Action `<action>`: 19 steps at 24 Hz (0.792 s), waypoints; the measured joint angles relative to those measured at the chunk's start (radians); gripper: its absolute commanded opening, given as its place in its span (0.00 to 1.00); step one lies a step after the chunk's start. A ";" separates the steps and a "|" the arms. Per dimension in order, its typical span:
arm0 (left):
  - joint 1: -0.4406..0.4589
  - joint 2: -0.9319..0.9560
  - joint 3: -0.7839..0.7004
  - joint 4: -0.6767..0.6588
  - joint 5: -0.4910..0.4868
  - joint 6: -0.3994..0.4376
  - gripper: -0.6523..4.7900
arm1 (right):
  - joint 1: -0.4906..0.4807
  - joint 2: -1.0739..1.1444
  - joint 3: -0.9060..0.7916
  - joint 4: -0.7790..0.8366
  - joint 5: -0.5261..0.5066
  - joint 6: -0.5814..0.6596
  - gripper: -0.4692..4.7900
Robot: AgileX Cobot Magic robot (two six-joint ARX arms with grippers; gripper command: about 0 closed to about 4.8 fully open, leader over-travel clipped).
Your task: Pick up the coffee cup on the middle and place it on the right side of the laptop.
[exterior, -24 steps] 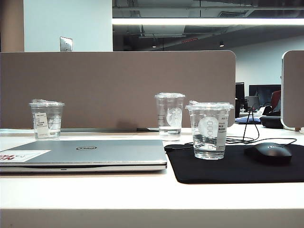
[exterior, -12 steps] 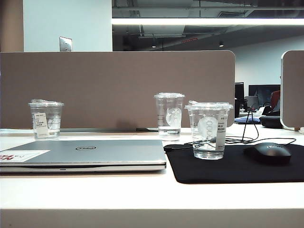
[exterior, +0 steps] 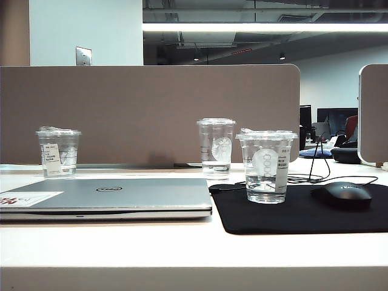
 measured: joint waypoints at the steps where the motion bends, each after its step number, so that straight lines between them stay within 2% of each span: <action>1: 0.050 0.000 0.000 0.000 0.032 0.000 0.11 | 0.000 0.000 -0.024 0.043 0.009 0.000 0.08; 6: 0.250 0.000 0.000 0.000 0.084 -0.004 0.11 | 0.000 0.000 -0.116 0.217 0.088 0.000 0.08; 10: 0.360 0.000 0.000 0.000 0.180 -0.004 0.11 | 0.000 0.002 -0.164 0.284 0.133 -0.010 0.08; 12: 0.396 0.000 0.000 0.000 0.189 -0.004 0.11 | 0.000 0.000 -0.164 0.285 0.133 -0.050 0.08; 13: 0.433 0.000 0.000 0.000 0.190 -0.004 0.11 | 0.000 0.000 -0.164 0.276 0.130 -0.116 0.08; 19: 0.445 0.000 0.000 0.001 0.200 -0.004 0.11 | 0.000 0.000 -0.164 0.267 0.130 -0.162 0.08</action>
